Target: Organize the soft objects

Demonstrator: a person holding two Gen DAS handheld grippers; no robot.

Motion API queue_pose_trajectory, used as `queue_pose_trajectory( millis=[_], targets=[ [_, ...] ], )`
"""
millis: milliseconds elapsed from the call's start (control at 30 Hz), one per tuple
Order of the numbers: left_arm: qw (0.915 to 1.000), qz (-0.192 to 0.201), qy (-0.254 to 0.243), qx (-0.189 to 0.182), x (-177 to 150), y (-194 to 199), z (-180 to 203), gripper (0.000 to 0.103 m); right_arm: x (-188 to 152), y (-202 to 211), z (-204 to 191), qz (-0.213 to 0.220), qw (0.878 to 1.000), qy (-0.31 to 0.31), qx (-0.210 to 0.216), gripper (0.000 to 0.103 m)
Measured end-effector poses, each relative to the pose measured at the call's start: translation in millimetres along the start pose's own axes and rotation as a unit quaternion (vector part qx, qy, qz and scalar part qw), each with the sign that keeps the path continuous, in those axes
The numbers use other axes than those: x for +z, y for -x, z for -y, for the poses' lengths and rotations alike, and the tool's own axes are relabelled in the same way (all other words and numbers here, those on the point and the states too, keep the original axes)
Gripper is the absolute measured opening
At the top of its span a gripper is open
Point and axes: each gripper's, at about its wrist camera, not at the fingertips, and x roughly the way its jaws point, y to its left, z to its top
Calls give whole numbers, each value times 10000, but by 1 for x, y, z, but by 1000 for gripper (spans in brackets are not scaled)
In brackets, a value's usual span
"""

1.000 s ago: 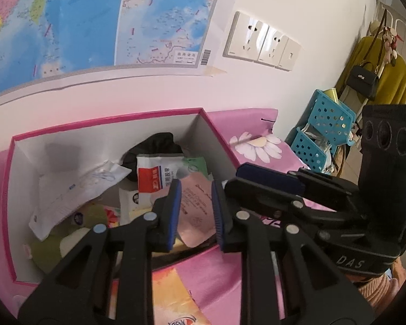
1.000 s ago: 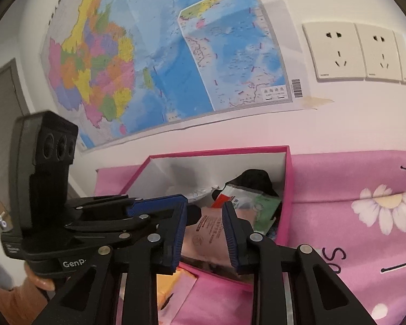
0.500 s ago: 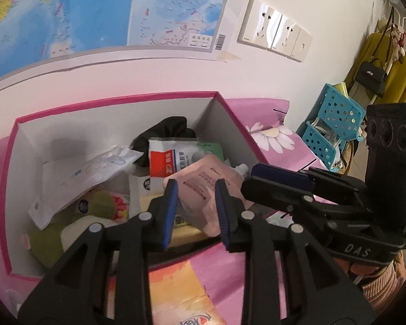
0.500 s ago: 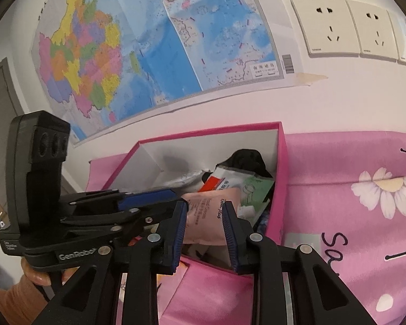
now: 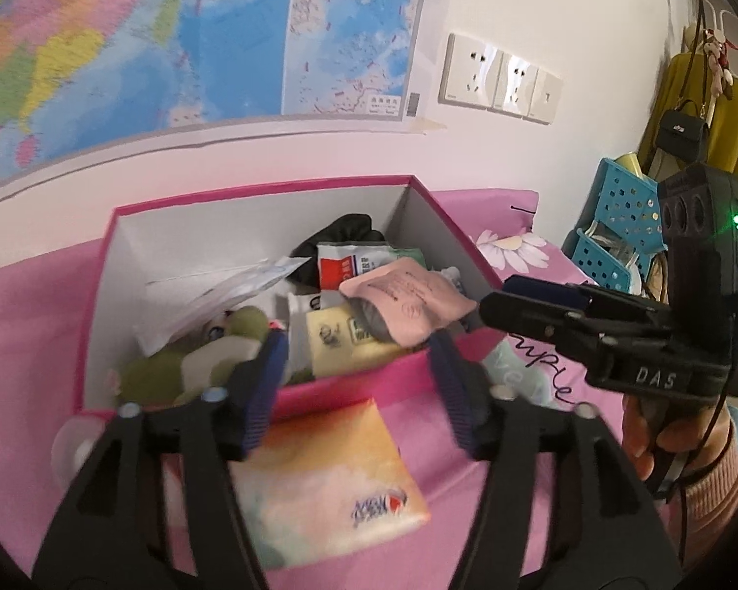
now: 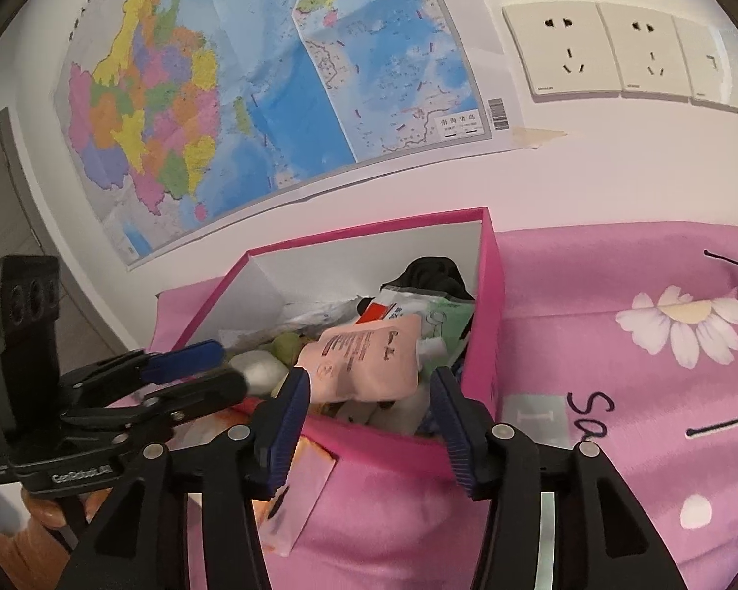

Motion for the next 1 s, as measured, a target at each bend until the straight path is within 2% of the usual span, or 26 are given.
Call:
queue_pose_trajectory(
  millis=[100,167,233,300,400,633,1000],
  targets=[
    [9998,169,30,124,-12,21,-2,87,-7,14,-9,138,9997,163,-118,61],
    [9992,333,59,208,-24,38,-2,89,-17,26,-19,300,9988,323,-210,68],
    [9989,395,38,260,-34,48,-1,102,-26,36,-27,396,9977,465,-311,84],
    [9981,456,-27,423,-45,57,0,103,-38,45,-37,490,9958,635,-431,86],
    [9971,321,71,688,-63,63,-1,103,-57,50,-50,444,9941,854,-510,91],
    [9943,-53,490,941,-101,65,-10,103,-98,51,-76,285,9931,995,-555,98],
    [9899,-81,524,1317,-122,78,-10,103,-133,48,-95,36,9949,943,-357,98]
  ],
)
